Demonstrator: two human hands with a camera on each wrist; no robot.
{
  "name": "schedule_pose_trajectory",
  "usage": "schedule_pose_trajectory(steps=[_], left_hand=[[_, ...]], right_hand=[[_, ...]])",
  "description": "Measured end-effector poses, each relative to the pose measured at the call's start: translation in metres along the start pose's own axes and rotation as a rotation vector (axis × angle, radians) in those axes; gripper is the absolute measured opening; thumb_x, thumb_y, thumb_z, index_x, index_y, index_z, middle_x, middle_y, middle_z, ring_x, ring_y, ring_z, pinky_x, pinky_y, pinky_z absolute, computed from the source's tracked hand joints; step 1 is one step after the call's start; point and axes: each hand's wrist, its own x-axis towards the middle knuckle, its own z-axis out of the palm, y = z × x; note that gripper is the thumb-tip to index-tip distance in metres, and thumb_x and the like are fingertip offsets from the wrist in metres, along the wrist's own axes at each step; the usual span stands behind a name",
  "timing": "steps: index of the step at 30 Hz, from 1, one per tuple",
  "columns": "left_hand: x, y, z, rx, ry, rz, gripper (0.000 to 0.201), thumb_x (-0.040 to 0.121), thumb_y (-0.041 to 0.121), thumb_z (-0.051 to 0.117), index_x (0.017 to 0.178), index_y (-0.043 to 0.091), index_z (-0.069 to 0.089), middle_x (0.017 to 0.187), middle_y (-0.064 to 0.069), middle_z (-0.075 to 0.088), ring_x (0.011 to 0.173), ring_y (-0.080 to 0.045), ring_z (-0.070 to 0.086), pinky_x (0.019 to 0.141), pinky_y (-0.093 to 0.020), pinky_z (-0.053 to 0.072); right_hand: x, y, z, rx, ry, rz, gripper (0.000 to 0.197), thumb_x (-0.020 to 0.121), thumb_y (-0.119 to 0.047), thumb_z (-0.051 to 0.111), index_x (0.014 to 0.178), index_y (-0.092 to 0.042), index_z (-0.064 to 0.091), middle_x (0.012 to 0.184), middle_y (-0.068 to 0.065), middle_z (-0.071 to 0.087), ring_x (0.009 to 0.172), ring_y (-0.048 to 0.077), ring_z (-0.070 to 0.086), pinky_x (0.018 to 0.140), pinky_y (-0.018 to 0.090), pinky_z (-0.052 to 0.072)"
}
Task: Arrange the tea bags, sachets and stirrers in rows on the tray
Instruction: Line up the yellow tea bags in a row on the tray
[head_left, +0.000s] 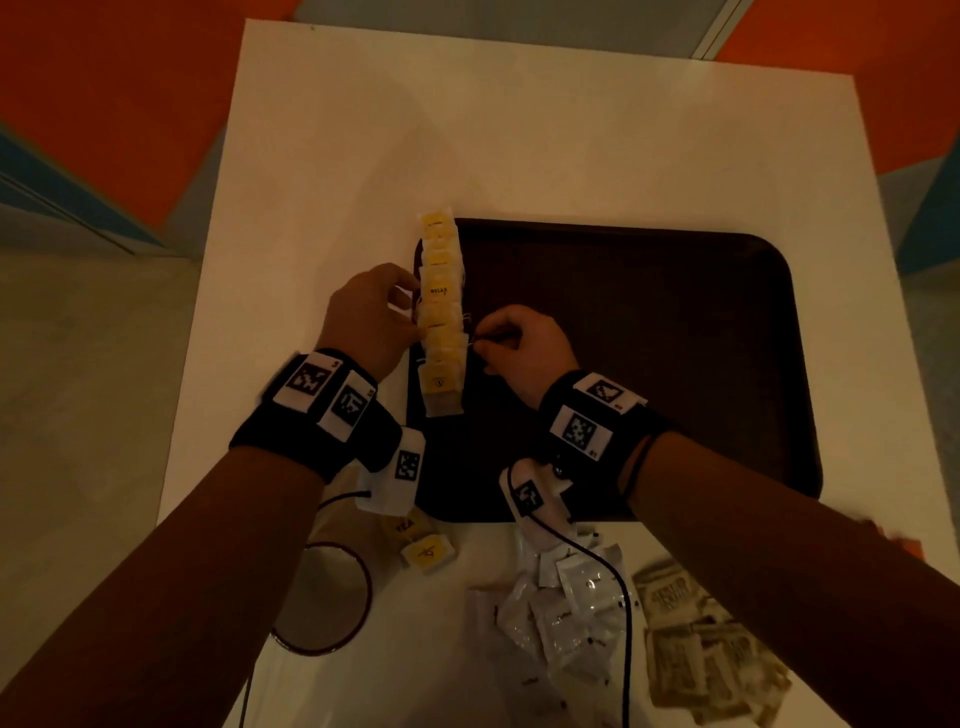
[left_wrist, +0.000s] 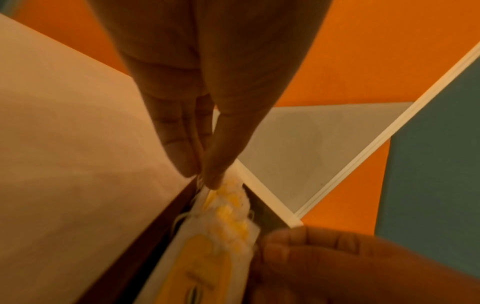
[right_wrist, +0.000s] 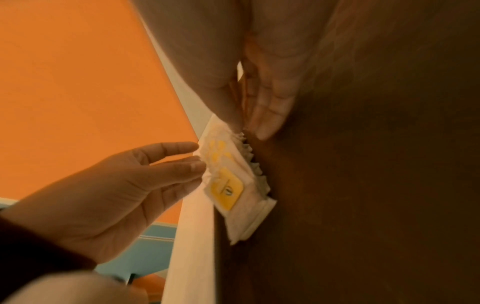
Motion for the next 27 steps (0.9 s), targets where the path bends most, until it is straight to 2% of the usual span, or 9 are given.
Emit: schedule_pose_trajectory(steps=[3, 6, 9, 11, 14, 16, 19, 23, 27], left_hand=[[-0.007, 0.002, -0.011, 0.104, -0.105, -0.033, 0.022, 0.073, 0.013, 0.075, 0.09, 0.009, 0.062, 0.086, -0.008, 0.065, 0.08, -0.024, 0.063, 0.08, -0.035, 0.051], [-0.018, 0.005, -0.011, 0.16, -0.283, -0.075, 0.014, 0.074, 0.013, 0.075, 0.081, 0.005, 0.067, 0.084, -0.016, 0.071, 0.079, -0.028, 0.068, 0.082, -0.038, 0.055], [-0.024, 0.002, -0.003, 0.171, -0.22, -0.043, 0.02, 0.071, 0.01, 0.076, 0.089, 0.004, 0.068, 0.097, -0.015, 0.069, 0.089, -0.029, 0.065, 0.087, -0.038, 0.052], [-0.026, -0.002, 0.001, 0.189, -0.167, -0.019, 0.021, 0.071, 0.01, 0.075, 0.09, 0.005, 0.067, 0.099, -0.012, 0.067, 0.092, -0.027, 0.063, 0.085, -0.034, 0.05], [-0.027, -0.006, 0.003, 0.153, -0.134, -0.009, 0.021, 0.07, 0.011, 0.076, 0.087, 0.006, 0.065, 0.092, -0.011, 0.067, 0.085, -0.027, 0.064, 0.081, -0.036, 0.052], [-0.027, -0.007, 0.002, 0.108, -0.118, -0.008, 0.023, 0.067, 0.01, 0.077, 0.086, 0.007, 0.064, 0.089, -0.011, 0.068, 0.079, -0.027, 0.064, 0.079, -0.039, 0.053], [-0.026, -0.01, 0.002, 0.077, -0.068, 0.004, 0.027, 0.068, 0.008, 0.077, 0.091, 0.009, 0.064, 0.094, -0.007, 0.067, 0.079, -0.018, 0.06, 0.074, -0.028, 0.046], [-0.025, -0.011, 0.002, 0.084, -0.048, 0.028, 0.03, 0.069, 0.007, 0.076, 0.096, 0.009, 0.063, 0.096, -0.003, 0.063, 0.08, -0.013, 0.056, 0.072, -0.021, 0.038], [-0.027, -0.015, 0.007, 0.122, -0.139, 0.03, 0.031, 0.068, 0.006, 0.076, 0.096, 0.011, 0.064, 0.099, -0.006, 0.066, 0.08, -0.014, 0.056, 0.071, -0.021, 0.04]], right_hand=[[-0.008, 0.0, 0.002, 0.024, -0.096, 0.063, 0.015, 0.087, -0.012, 0.06, 0.076, -0.022, 0.057, 0.08, -0.002, 0.06, 0.082, 0.024, 0.066, 0.075, 0.037, 0.059], [-0.013, -0.001, 0.007, 0.016, -0.121, 0.034, 0.011, 0.086, -0.007, 0.06, 0.083, -0.017, 0.061, 0.083, 0.001, 0.063, 0.085, 0.023, 0.066, 0.078, 0.036, 0.058], [-0.016, -0.004, 0.013, -0.005, -0.088, -0.019, 0.01, 0.083, -0.006, 0.063, 0.092, -0.011, 0.067, 0.094, 0.006, 0.067, 0.091, 0.02, 0.065, 0.085, 0.035, 0.055], [-0.018, -0.006, 0.012, -0.043, -0.07, -0.075, 0.014, 0.082, -0.005, 0.064, 0.096, -0.007, 0.068, 0.102, 0.009, 0.068, 0.096, 0.019, 0.063, 0.09, 0.032, 0.052], [-0.021, -0.003, 0.009, -0.098, -0.029, -0.114, 0.016, 0.082, -0.005, 0.064, 0.097, -0.009, 0.068, 0.108, 0.007, 0.065, 0.093, 0.014, 0.06, 0.088, 0.027, 0.049], [-0.023, -0.001, 0.007, -0.075, -0.011, -0.128, 0.02, 0.082, -0.003, 0.062, 0.1, -0.011, 0.067, 0.113, 0.005, 0.062, 0.097, 0.016, 0.061, 0.091, 0.027, 0.049], [-0.025, 0.001, 0.006, -0.084, -0.049, -0.121, 0.026, 0.084, -0.003, 0.06, 0.107, -0.012, 0.066, 0.12, 0.003, 0.06, 0.106, 0.017, 0.059, 0.098, 0.03, 0.047], [-0.026, 0.004, 0.006, -0.075, -0.046, -0.014, 0.019, 0.083, -0.009, 0.063, 0.102, -0.013, 0.065, 0.103, 0.002, 0.063, 0.095, 0.019, 0.063, 0.09, 0.038, 0.053], [-0.031, 0.002, 0.01, -0.082, -0.133, -0.028, 0.021, 0.083, -0.006, 0.063, 0.103, -0.01, 0.065, 0.105, 0.006, 0.067, 0.091, 0.014, 0.062, 0.091, 0.032, 0.052]])
